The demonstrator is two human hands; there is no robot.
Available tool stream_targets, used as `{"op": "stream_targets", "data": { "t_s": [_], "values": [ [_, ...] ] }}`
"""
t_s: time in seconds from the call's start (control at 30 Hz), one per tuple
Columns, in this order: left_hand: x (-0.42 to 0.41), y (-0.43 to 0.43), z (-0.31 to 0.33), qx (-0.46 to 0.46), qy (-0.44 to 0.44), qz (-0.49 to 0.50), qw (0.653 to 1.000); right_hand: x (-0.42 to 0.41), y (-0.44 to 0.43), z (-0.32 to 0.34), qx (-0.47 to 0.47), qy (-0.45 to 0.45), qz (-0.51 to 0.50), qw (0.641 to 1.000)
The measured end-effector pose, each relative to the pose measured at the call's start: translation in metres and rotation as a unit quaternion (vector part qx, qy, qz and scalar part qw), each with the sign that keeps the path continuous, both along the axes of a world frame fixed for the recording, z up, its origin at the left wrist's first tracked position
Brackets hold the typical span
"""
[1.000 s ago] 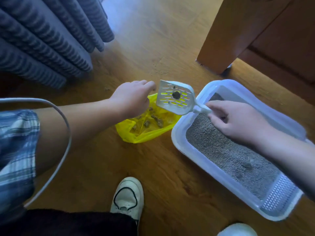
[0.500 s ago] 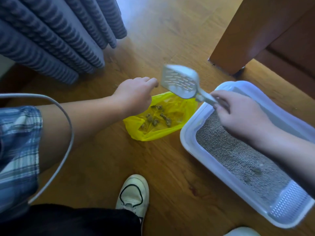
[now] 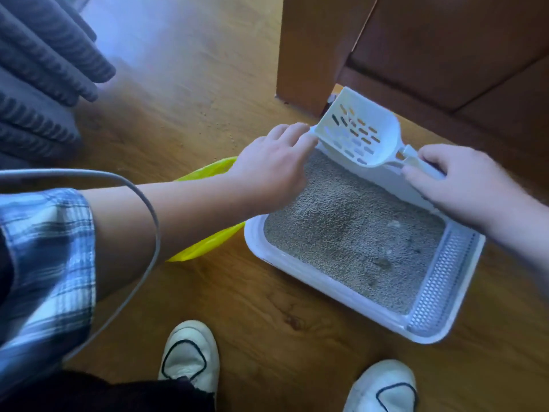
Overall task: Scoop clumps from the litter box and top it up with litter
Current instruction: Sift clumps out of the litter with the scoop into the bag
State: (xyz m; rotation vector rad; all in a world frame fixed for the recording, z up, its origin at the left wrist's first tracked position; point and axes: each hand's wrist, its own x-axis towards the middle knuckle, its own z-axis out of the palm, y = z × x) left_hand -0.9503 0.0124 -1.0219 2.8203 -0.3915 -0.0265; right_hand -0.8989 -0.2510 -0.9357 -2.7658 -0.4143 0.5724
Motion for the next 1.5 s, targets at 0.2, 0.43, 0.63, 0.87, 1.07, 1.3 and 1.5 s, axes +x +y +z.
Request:
{"op": "stream_targets", "data": {
  "t_s": [0.2,0.43,0.63,0.87,1.07,1.3,1.5],
  "values": [
    [0.002,-0.028,-0.045,0.137,0.080,-0.102,0.982,-0.011,-0.055,-0.002,-0.224,0.143,0.049,0.963],
    [0.001,-0.033,-0.047,0.182,0.059,-0.110,0.975,-0.025,-0.066,-0.051,-0.347,0.073,0.059,0.933],
    [-0.005,-0.032,-0.029,0.140,-0.007,-0.125,0.982,-0.010,-0.050,-0.073,-0.360,0.054,0.066,0.929],
    [-0.005,-0.033,-0.028,0.085,0.020,-0.088,0.992,-0.012,-0.029,-0.112,-0.255,0.057,0.064,0.963],
    [-0.006,-0.031,-0.030,0.037,0.129,-0.047,0.990,0.005,-0.006,-0.129,-0.202,0.057,0.063,0.976],
    [-0.007,-0.034,-0.024,0.048,0.056,-0.044,0.996,-0.009,-0.009,-0.143,-0.123,0.087,0.035,0.988],
    [-0.007,-0.035,-0.021,0.040,0.095,-0.026,0.994,-0.021,-0.035,-0.139,-0.090,0.077,0.032,0.992]
  ]
}}
